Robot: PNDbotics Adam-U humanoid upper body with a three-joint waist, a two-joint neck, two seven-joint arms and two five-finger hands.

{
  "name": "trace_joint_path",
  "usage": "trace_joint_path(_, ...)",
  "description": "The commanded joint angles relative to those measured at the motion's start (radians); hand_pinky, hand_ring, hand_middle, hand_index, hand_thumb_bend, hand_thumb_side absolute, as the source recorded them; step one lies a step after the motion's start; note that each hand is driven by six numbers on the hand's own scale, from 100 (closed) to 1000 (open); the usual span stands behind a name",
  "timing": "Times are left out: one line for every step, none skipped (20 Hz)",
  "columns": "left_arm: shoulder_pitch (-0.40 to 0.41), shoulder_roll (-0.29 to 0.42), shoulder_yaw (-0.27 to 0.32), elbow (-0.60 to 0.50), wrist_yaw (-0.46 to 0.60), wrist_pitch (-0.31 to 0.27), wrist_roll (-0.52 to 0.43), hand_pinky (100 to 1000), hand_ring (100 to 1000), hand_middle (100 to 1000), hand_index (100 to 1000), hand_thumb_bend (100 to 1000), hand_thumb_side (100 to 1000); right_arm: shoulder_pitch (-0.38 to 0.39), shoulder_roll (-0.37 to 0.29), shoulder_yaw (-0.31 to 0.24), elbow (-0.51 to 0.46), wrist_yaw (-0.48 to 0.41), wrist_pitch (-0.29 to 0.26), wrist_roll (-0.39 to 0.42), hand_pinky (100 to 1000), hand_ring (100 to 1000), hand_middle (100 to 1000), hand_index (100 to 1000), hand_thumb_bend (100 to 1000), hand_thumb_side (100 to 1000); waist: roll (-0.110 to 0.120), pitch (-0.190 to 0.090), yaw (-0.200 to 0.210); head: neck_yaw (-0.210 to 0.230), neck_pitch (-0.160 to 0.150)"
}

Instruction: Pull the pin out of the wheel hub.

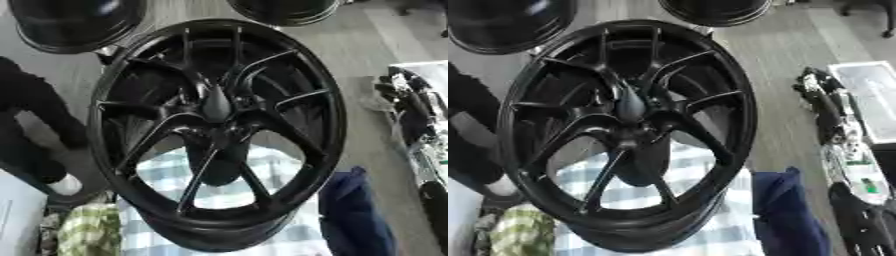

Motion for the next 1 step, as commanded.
trace_joint_path(0.000,-0.038,0.004,-0.018,-0.011,-0.009,0.019,765,706,719,758,186,717,-0.015,-0.011,-0.004,-0.029,0.004,0.000,-0.009,912,752,681,793,131,492,-0.001,-0.009,-0.002,0.006,-0.007)
